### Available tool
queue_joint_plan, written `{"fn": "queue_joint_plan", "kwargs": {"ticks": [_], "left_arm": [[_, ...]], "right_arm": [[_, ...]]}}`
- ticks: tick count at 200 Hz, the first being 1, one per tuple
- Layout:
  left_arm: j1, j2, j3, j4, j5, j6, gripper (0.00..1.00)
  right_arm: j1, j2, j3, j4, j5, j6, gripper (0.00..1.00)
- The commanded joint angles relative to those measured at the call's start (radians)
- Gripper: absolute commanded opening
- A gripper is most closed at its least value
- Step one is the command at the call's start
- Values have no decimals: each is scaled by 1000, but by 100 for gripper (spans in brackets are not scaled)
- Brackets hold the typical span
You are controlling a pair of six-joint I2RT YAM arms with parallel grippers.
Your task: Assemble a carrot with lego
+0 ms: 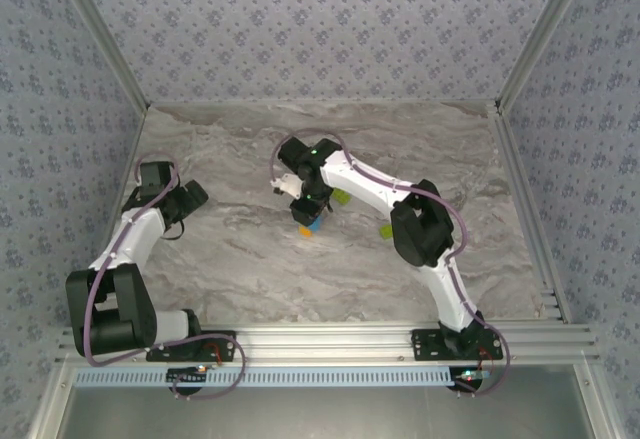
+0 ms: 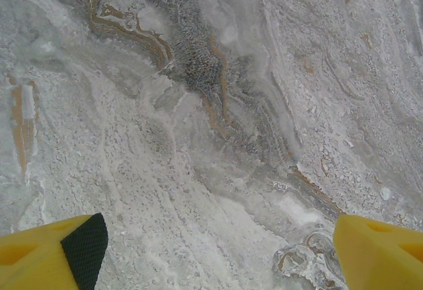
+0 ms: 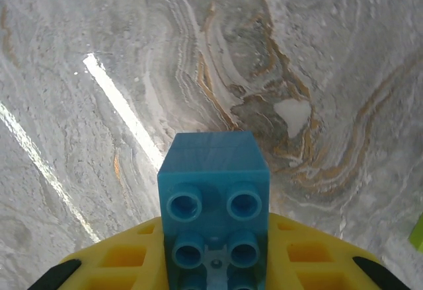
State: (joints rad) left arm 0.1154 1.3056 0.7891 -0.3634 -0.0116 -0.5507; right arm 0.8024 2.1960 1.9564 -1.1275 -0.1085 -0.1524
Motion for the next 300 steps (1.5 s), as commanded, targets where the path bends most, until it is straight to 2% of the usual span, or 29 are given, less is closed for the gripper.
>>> {"fn": "queue_joint_plan", "kwargs": {"ticks": [1, 62, 121, 147, 239, 278, 300], "left_arm": [[-4, 0, 33, -3, 3, 13, 90], [-5, -5, 26, 0, 3, 12, 90], [-6, -5, 24, 2, 5, 12, 90], [-6, -5, 27, 3, 5, 12, 90], [-6, -8, 34, -8, 7, 12, 90], [-5, -12, 32, -9, 5, 12, 90], [-6, -14, 33, -9, 6, 12, 90]], "right_arm": [[-1, 3, 27, -83, 70, 168, 23], [0, -82, -104, 76, 166, 358, 23], [24, -123, -200, 166, 171, 402, 28], [25, -150, -216, 178, 171, 406, 35], [19, -200, -204, 161, 181, 402, 46], [22, -229, -207, 166, 185, 401, 57], [21, -274, -206, 162, 230, 402, 62]]}}
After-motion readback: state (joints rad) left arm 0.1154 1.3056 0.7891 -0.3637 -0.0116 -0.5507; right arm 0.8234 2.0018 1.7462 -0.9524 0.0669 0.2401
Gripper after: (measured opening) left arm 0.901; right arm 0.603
